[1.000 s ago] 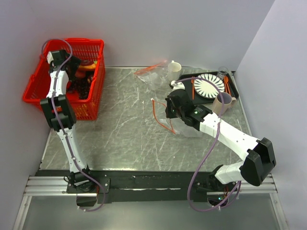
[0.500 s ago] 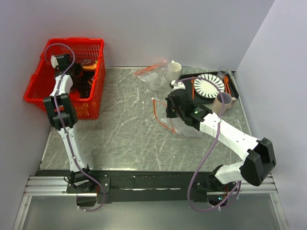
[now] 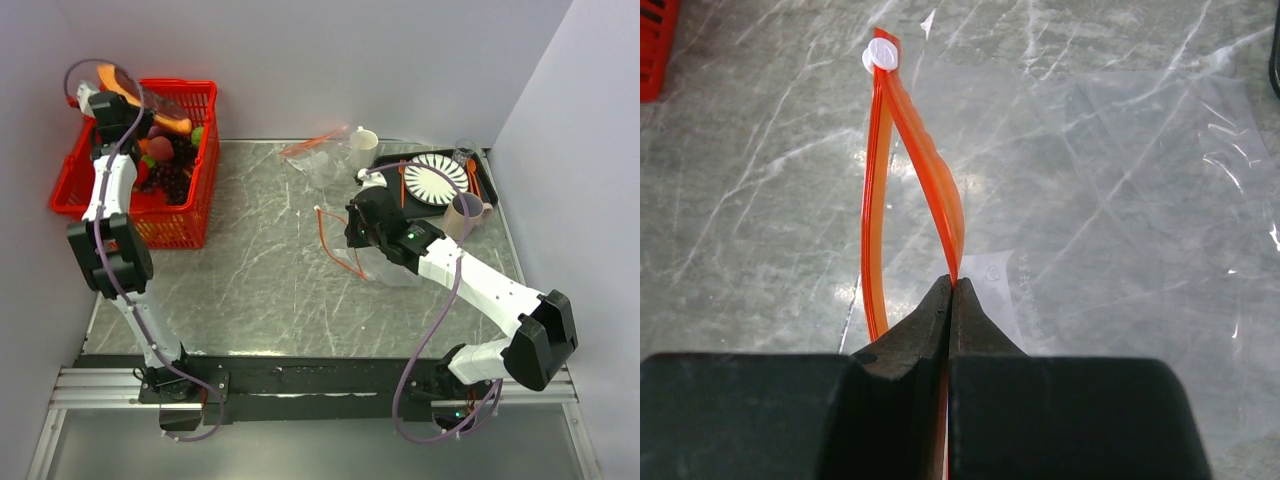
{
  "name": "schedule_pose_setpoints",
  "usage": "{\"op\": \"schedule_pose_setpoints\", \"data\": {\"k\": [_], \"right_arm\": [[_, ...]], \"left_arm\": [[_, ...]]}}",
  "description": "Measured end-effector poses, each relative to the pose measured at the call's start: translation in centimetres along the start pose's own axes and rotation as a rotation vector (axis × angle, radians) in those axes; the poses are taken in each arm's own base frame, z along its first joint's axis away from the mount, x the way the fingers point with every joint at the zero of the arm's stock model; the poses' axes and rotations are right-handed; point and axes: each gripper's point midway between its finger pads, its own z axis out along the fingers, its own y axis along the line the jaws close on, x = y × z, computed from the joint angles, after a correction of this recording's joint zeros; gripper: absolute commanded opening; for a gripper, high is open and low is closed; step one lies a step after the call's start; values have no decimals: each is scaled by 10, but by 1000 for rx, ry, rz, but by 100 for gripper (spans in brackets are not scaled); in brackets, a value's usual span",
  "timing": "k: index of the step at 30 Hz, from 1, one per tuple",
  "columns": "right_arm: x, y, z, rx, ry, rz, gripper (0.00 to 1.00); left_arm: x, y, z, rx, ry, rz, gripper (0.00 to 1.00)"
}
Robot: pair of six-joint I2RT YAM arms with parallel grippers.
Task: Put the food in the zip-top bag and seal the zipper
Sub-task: Pick up the fake food from the bin, then place the fake food in the zipper food storage bag.
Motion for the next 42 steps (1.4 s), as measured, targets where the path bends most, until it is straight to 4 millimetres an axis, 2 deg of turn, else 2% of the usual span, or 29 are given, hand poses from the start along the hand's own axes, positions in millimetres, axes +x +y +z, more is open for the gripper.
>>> {"op": "schedule_pose_setpoints", "data": {"k": [4,6,8,12,16,21,25,29,32,35,42], "right_arm": [[-1,2,-3,-12,-4,6,0],[-1,4,-3,-22,-1,10,0],[-1,5,-4,-31,3,10,0],[1,11,-9,-59,29,10,0],[-7,26,-19,-127,45,13,0],[-20,57,-41,-285,75,5,0],[-24,81,-61,-420,109,-2,0],[-17,94,-74,-514,162,-5,0],[-11,101,-82,-568,203,-6,0],[-7,107,-88,-610,229,-5,0],[-6,116,-94,-665,260,0,0]], "left_arm": [[-19,-35,-36,72,-40,64,1],[-23,-52,-61,104,-55,98,1],[-25,-62,-76,127,-62,112,1],[-24,-81,-121,183,-68,141,1],[-15,-100,-169,301,-52,162,1],[11,-127,-232,508,-6,197,1],[44,-151,-286,700,56,266,1],[73,-163,-334,867,91,348,1],[90,-163,-367,987,102,408,1],[101,-159,-387,1077,108,440,1],[140,-141,-405,1210,158,455,1]]}}
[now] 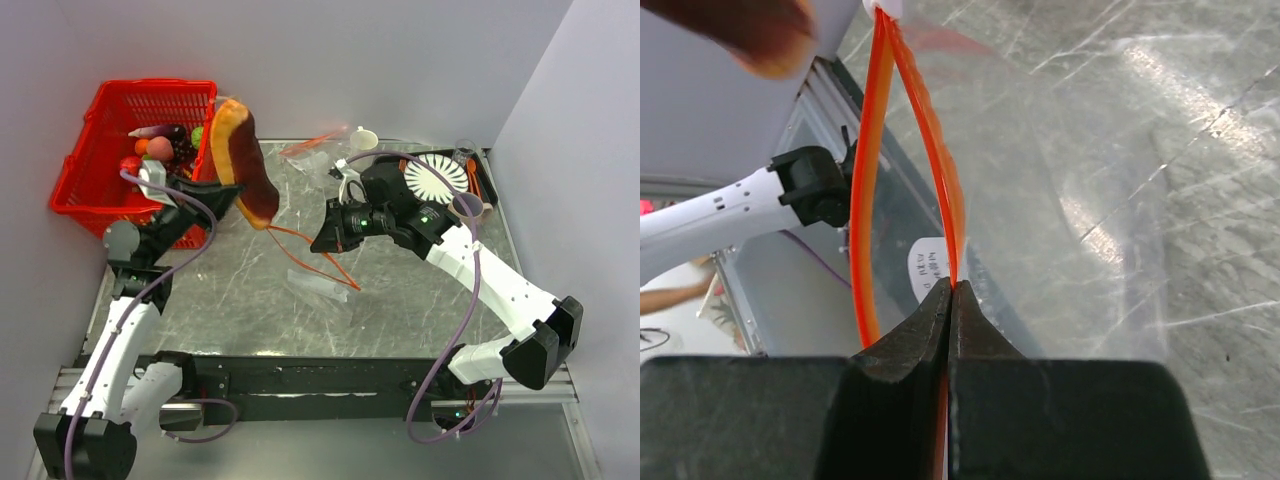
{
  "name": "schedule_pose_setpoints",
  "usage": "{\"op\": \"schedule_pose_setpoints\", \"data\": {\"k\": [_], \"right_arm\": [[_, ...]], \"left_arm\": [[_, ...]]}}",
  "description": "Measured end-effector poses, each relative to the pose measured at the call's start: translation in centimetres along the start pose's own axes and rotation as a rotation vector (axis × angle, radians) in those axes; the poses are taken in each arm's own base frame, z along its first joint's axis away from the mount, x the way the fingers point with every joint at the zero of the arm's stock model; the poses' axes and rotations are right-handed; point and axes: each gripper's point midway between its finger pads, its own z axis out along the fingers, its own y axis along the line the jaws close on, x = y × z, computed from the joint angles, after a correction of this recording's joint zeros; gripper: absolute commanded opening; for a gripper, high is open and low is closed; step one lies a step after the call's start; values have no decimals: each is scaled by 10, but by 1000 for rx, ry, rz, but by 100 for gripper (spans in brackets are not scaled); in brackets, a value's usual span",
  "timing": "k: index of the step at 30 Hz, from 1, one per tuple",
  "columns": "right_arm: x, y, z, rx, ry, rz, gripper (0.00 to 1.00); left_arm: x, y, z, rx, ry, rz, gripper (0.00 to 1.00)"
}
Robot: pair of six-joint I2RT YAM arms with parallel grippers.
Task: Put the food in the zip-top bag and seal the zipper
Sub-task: Place the fake food in the zipper food storage bag.
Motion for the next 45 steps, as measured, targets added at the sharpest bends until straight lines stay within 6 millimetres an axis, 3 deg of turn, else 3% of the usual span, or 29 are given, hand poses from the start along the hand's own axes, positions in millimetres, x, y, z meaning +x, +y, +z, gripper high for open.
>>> {"op": "schedule_pose_setpoints", "data": {"k": [4,11,17,21,25,31,34,36,37,38,39,41,45], "right_arm": [[0,5,-1,-22,6,-1,0],[1,9,-2,-40,16,-2,0],[-3,13,-5,-48,19,-9,0],[-6,18,-8,-57,13,-17,0],[-8,20,-10,-61,12,-23,0],[-11,21,-14,-59,6,-24,0],[-13,19,-16,-54,3,-23,0],[-15,18,-18,-50,0,-21,0],[-16,18,-18,-50,-4,-23,0],[-17,17,-19,-50,-7,-24,0],[-18,18,-20,-51,-10,-25,0],[-19,18,-20,-53,-12,-26,0],[-19,18,-21,-55,-12,-24,0]], "left_arm": [[15,-14,1,74,8,-4,1],[22,-51,9,250,8,33,1],[45,-74,8,364,45,99,3],[57,-79,5,392,64,149,9],[67,-81,1,414,96,184,1],[92,-83,-7,463,192,202,1],[100,-84,-10,477,223,206,6],[102,-84,-12,483,233,212,15],[102,-85,-13,484,233,216,28],[101,-86,-14,486,232,218,48],[101,-86,-14,487,230,220,54],[99,-88,-14,491,224,225,85],[97,-89,-13,487,216,223,86]]}}
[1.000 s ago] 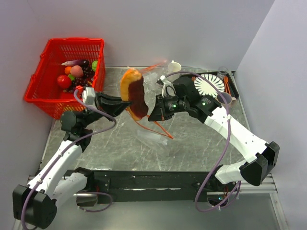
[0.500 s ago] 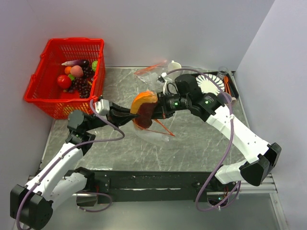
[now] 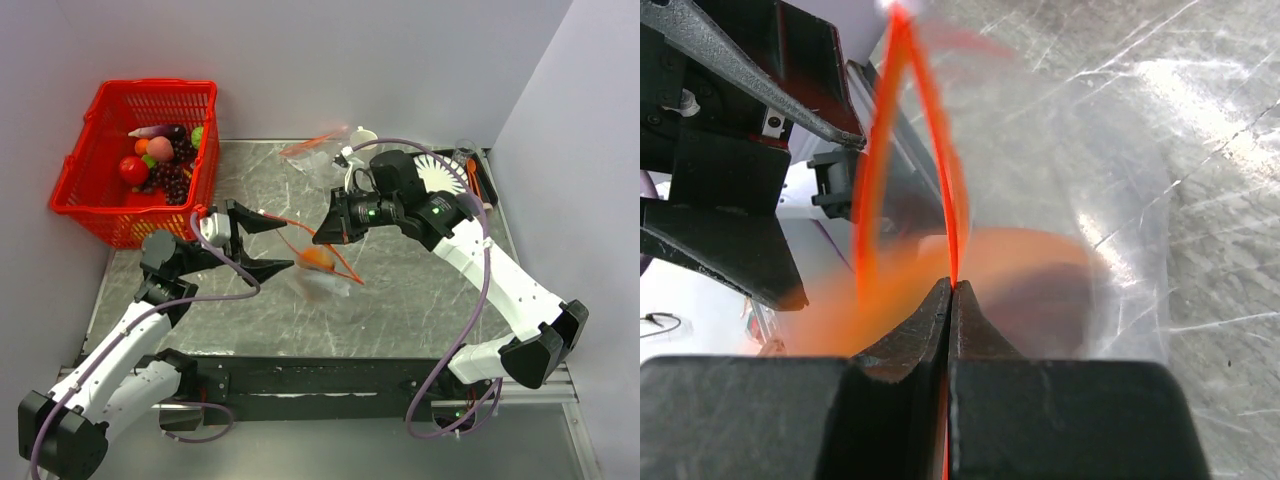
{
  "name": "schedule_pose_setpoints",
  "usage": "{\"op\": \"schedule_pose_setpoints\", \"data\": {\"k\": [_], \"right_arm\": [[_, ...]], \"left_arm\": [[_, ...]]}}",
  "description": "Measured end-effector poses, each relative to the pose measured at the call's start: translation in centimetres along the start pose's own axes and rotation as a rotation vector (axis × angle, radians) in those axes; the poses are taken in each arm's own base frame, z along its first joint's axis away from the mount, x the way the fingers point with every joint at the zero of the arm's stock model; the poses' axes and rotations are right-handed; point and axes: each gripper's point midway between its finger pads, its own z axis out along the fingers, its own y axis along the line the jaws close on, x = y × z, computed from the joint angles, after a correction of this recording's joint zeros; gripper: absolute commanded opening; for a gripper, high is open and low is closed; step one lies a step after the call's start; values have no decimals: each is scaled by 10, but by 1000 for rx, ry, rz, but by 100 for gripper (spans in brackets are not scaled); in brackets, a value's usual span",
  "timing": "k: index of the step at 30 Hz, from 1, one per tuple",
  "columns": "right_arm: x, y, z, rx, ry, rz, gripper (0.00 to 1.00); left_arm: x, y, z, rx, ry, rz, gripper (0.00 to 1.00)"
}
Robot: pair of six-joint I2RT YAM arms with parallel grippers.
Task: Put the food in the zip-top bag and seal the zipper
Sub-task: Place the fake food in the zipper food storage bag, then pick up the fake fruit from the bin.
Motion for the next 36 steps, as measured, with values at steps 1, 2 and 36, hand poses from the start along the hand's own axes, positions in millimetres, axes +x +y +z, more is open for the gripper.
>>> {"op": "schedule_pose_setpoints", "data": {"k": [1,2,36], "right_arm": [[0,0,0,0,-1,1,0],[0,-1,-1,4,-2,-1,0],[-50,-89,-102,552,-480,107,0]], "left_arm": [[0,0,0,-3,0,0,86],[0,1,0,-7,1,-1,84],[-62,188,-114,-1248,76,-377,99]]}}
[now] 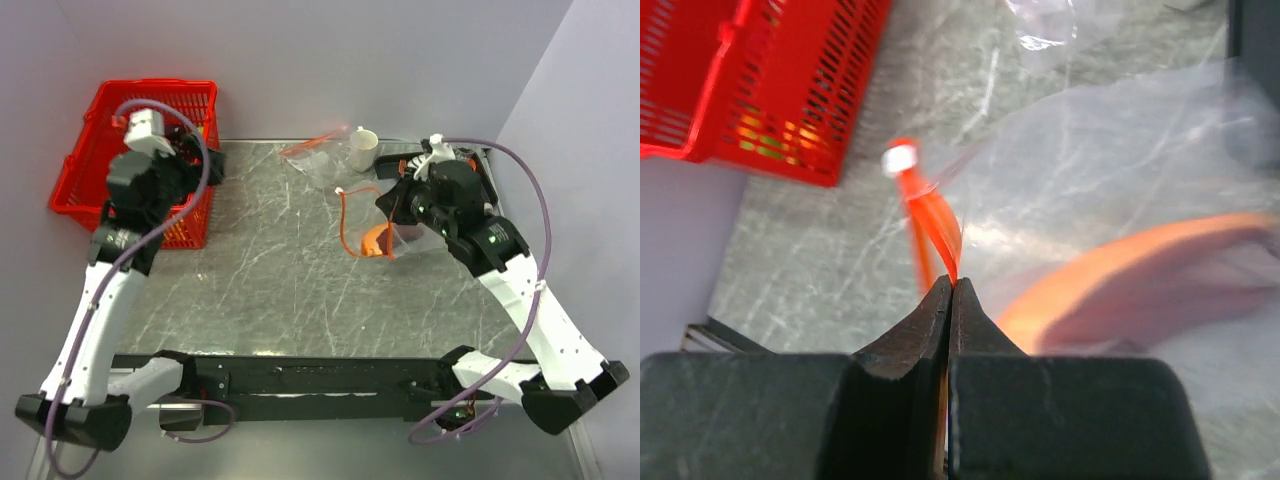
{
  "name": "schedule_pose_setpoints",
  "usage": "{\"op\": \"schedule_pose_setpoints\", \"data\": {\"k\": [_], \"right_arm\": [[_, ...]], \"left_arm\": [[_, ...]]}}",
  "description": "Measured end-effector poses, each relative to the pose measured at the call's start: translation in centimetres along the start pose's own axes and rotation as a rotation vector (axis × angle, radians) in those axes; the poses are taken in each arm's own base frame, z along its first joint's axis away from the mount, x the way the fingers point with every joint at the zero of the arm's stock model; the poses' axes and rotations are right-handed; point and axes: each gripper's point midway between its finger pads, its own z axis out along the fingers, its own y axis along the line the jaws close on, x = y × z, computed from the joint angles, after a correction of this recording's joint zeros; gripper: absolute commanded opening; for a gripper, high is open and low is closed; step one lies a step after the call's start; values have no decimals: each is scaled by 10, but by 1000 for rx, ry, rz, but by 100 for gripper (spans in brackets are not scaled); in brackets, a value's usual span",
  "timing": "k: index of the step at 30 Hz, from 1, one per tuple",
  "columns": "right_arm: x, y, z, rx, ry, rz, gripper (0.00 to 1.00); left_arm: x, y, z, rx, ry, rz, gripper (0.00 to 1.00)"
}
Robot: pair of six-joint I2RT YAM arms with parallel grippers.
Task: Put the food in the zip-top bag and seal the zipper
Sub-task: Pick up the fake fruit from the bin.
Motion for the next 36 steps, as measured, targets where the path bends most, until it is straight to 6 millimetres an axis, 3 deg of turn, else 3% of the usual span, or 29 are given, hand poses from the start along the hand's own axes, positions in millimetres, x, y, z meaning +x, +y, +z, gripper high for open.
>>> {"op": "schedule_pose_setpoints", "data": {"k": [5,8,10,12,19,27,36], "right_arm": [[34,-5,26,-24,64,13,0],[71,-16,54,-6,161,11,0],[96,-25,64,11,228,15,0],[108,-29,68,14,258,17,0],[104,-15,76,-69,233,12,0],[104,-13,86,-90,231,-23,0],[113,-9,96,-130,262,-29,0]], "left_arm": [[-9,76,24,-228,43,-60,99],[-3,110,37,-324,98,-83,99],[0,129,46,-374,131,-99,99],[0,145,54,-415,157,-113,99],[21,196,80,-544,240,-147,99],[32,244,108,-684,268,-127,99],[39,299,159,-808,216,-93,99]]}}
